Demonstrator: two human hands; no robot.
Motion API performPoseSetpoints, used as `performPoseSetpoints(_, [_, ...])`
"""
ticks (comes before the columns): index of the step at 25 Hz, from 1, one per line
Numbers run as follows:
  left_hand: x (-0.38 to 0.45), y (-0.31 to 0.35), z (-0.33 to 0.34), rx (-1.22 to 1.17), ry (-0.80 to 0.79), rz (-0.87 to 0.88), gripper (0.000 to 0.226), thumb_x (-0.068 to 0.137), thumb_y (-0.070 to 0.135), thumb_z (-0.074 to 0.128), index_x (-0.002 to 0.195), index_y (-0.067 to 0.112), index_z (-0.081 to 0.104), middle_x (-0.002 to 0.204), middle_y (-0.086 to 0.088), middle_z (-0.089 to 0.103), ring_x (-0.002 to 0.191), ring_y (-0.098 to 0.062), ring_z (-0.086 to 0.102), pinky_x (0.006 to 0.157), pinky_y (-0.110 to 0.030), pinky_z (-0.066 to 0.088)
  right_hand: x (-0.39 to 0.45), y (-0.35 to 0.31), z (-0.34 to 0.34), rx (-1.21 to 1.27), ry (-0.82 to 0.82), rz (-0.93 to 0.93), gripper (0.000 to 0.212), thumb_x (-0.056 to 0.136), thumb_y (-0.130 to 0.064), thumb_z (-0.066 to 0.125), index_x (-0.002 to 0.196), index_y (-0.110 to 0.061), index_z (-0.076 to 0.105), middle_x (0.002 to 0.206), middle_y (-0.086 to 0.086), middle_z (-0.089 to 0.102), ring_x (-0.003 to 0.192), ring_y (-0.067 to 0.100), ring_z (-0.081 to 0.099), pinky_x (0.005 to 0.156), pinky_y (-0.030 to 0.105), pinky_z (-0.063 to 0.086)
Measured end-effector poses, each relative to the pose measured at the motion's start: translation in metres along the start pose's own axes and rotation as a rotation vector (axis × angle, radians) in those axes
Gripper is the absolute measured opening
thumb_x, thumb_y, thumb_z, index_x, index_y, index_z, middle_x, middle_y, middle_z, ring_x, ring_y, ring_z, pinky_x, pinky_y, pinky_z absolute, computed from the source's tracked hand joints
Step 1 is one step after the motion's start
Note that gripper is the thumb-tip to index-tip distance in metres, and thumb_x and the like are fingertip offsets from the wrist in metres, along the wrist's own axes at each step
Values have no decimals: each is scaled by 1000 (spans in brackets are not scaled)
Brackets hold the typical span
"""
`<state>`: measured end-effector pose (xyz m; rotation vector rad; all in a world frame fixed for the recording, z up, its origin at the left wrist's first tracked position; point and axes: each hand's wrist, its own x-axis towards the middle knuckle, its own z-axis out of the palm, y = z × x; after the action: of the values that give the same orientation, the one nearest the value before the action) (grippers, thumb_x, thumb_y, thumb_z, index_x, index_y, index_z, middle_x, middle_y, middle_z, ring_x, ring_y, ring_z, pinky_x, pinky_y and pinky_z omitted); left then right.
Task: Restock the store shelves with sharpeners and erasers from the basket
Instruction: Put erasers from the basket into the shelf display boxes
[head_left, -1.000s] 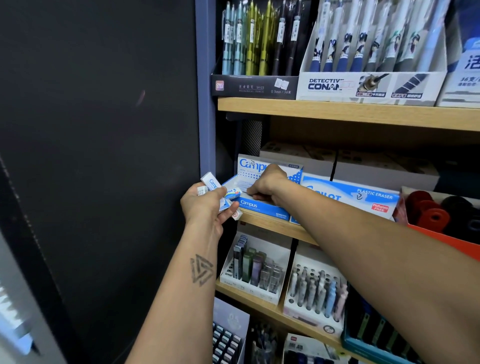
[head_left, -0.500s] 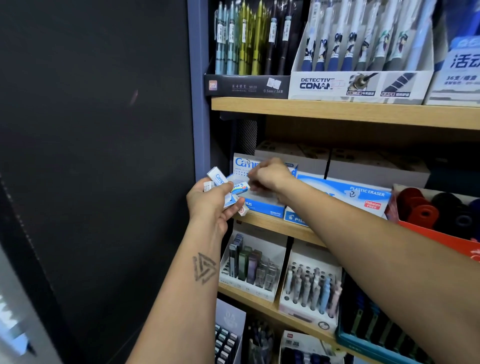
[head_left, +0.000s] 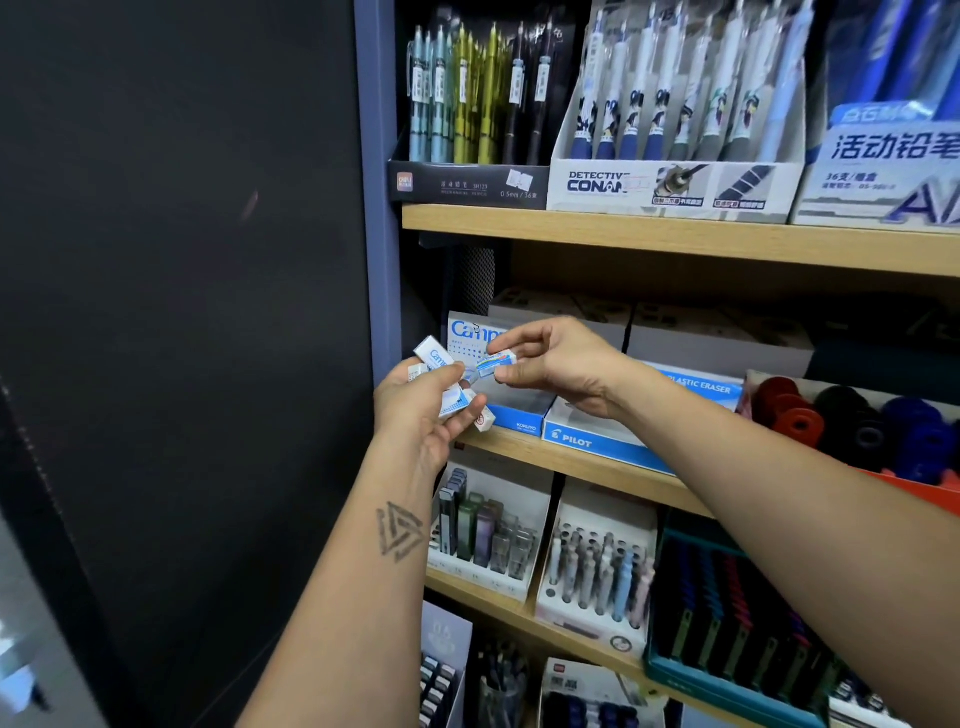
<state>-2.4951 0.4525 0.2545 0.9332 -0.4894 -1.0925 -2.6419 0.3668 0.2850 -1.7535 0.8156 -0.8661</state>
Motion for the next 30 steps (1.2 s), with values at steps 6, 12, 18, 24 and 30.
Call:
performPoseSetpoints(6, [-4, 1, 13, 80, -84, -29, 14, 88, -1, 70, 96, 9, 64, 88, -17, 67, 80, -30, 67, 48, -26, 55, -13, 2, -29, -104, 154, -5, 25, 77, 12, 75, 94, -7, 74, 92, 19, 70, 83, 22, 64, 85, 31, 55])
performPoseSetpoints(12, [-16, -14, 41, 191, -164, -58, 18, 87, -2, 72, 97, 10, 63, 92, -16, 67, 82, -27, 68, 48, -28, 55, -46, 5, -71, -151, 159, 92, 29, 81, 16, 69, 98, -6, 67, 88, 13, 62, 81, 21, 64, 73, 30, 61])
performPoseSetpoints(18, [-27, -22, 54, 242, -213, -65, 18, 86, -2, 72, 91, 13, 62, 89, -13, 68, 82, -26, 69, 47, -28, 56, -57, 2, -86, -327, 71, 234, 25, 87, 12, 63, 98, -8, 74, 96, 12, 63, 85, 20, 66, 77, 29, 60])
performPoseSetpoints(24, [-27, -25, 58, 250, -213, -71, 18, 86, -2, 72, 89, 13, 61, 87, -15, 68, 83, -30, 68, 45, -28, 55, -58, 11, -94, -415, 48, 146, 32, 75, 16, 73, 83, -15, 78, 97, 11, 75, 97, 29, 71, 95, 46, 56])
performPoseSetpoints(30, [-24, -29, 59, 262, -211, -77, 16, 86, 0, 73, 91, 12, 63, 92, -16, 69, 82, -29, 69, 46, -28, 55, -52, 7, -82, -762, -140, 113, 36, 82, 13, 64, 98, -16, 78, 102, -1, 76, 102, 16, 69, 97, 35, 55])
